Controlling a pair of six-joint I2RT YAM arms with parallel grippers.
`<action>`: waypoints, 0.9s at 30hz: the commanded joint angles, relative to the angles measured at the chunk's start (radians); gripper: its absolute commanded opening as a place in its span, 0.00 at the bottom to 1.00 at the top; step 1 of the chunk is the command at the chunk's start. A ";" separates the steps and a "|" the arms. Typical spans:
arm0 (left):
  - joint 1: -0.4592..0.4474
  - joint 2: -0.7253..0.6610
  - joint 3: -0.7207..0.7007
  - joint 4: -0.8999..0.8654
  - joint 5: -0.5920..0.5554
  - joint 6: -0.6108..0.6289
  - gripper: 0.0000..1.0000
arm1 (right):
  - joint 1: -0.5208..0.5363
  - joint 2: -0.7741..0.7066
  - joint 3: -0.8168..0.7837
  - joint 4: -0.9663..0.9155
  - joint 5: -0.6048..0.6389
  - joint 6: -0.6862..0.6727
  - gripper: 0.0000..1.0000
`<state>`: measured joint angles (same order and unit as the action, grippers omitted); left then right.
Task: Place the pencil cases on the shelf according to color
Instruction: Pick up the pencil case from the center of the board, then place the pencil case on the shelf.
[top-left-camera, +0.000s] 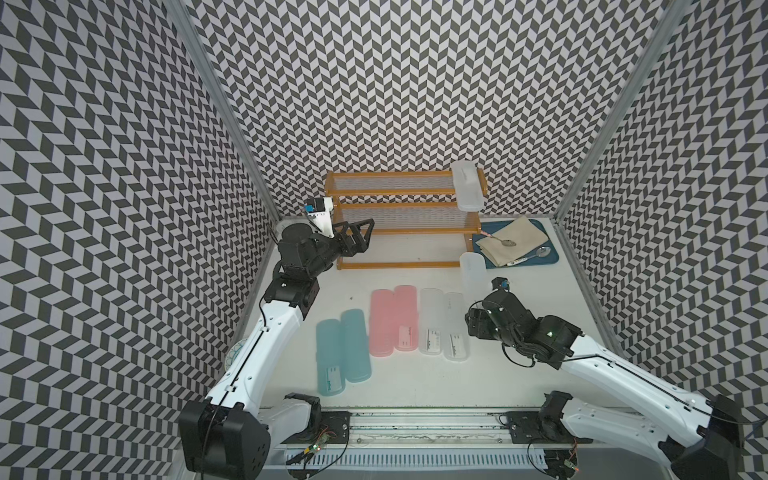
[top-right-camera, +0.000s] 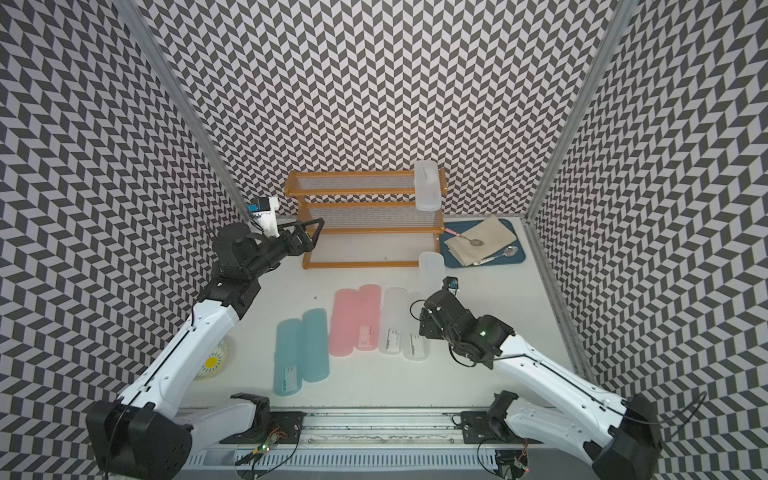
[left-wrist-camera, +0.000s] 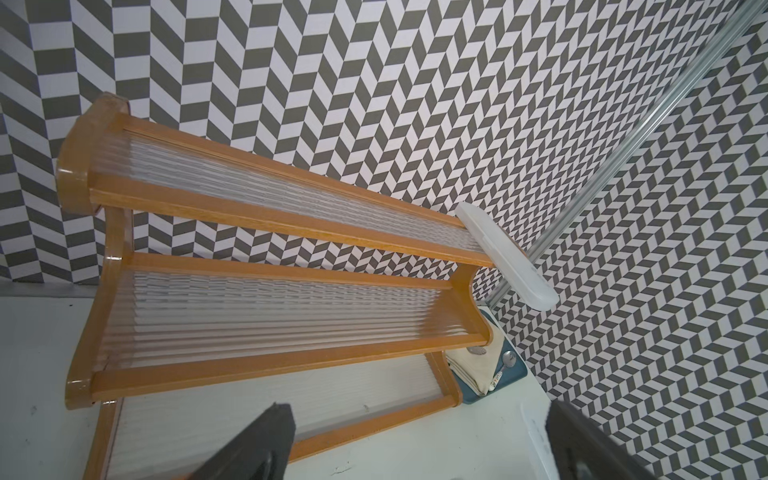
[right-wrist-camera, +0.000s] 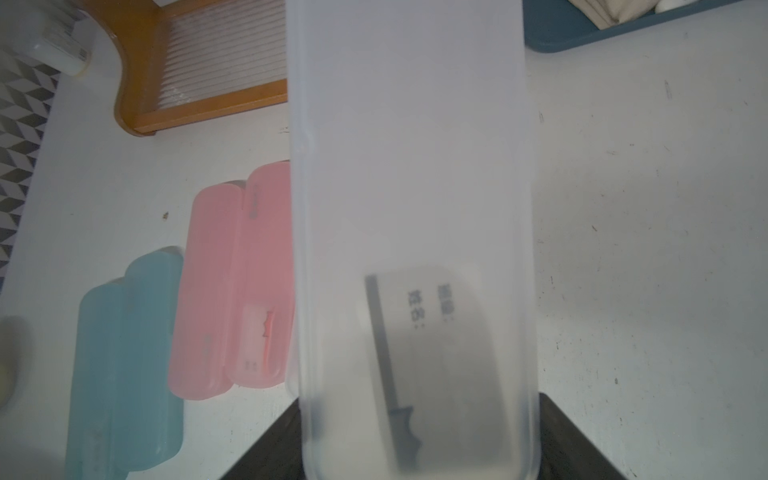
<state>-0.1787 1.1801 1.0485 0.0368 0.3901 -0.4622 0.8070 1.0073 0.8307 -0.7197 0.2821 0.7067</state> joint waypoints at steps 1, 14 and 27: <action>-0.001 0.020 0.006 0.047 -0.015 0.033 1.00 | 0.026 -0.024 0.059 0.075 -0.004 -0.051 0.74; 0.010 0.031 -0.049 0.018 -0.009 0.060 1.00 | 0.055 0.096 0.260 0.249 -0.070 -0.175 0.74; 0.044 0.072 -0.020 -0.022 0.001 0.065 1.00 | 0.026 0.438 0.701 0.148 0.135 -0.247 0.78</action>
<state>-0.1417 1.2549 1.0023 0.0345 0.3878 -0.4126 0.8474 1.3781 1.4273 -0.5724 0.3408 0.4824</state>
